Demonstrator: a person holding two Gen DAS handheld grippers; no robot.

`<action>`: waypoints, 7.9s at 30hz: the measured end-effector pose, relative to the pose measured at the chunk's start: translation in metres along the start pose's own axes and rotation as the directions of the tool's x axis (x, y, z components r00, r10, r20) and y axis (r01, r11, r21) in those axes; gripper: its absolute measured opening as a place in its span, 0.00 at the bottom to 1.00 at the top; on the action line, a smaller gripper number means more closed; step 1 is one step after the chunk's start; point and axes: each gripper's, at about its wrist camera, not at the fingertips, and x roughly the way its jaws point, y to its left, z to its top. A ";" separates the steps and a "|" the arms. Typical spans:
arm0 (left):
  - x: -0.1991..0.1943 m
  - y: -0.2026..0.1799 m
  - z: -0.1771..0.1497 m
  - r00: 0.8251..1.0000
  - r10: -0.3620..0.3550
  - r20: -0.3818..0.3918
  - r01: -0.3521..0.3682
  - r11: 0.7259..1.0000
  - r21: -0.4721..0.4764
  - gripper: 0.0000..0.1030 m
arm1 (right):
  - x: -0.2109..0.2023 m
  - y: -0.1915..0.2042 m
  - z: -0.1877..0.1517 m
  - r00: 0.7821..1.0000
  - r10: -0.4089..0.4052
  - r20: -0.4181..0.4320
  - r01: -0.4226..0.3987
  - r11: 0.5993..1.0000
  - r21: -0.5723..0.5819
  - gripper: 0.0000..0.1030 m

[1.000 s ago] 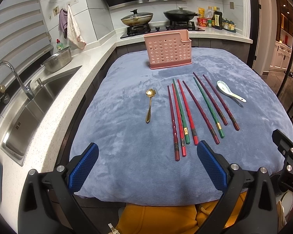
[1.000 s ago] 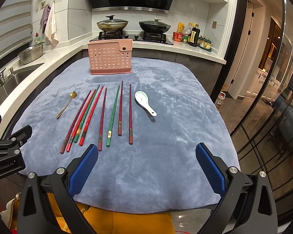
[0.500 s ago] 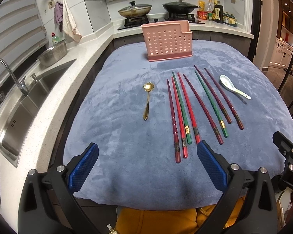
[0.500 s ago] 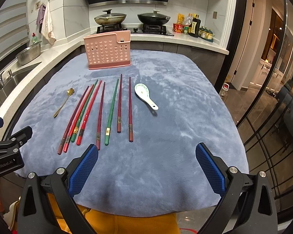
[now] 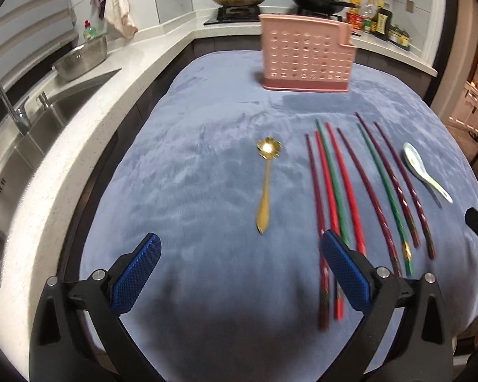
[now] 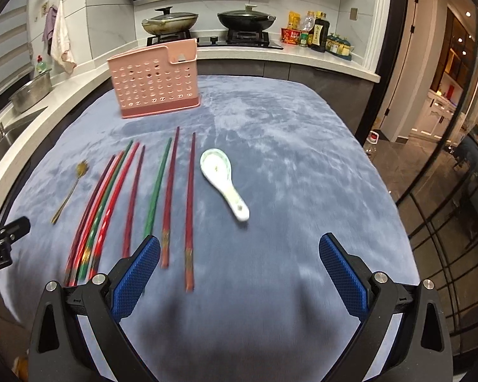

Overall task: Organize utensils
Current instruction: 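Close the left tool on the gold spoon while the right tool grasps the white ceramic spoon, then lift the gold spoon with the left tool while the right tool lifts the white spoon, then carry both spoons into the pink holder and open both tools, then grasp a dark-red chopstick with the right tool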

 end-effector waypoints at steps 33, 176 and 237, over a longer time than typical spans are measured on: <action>0.056 0.009 0.006 0.959 -0.266 -0.102 0.260 0.963 -0.064 0.10 | 0.082 -0.004 0.017 0.980 0.146 -0.134 -0.141 0.989 0.041 0.14; -0.010 -0.005 0.287 0.894 -0.220 0.391 0.222 0.974 0.041 0.01 | 0.053 0.029 0.274 0.938 0.274 0.214 -0.291 0.955 0.050 0.07; 0.011 -0.001 -0.039 0.975 -0.218 -0.053 0.216 0.976 -0.031 0.77 | 0.047 0.023 -0.033 0.966 0.189 -0.177 -0.186 0.982 0.037 0.14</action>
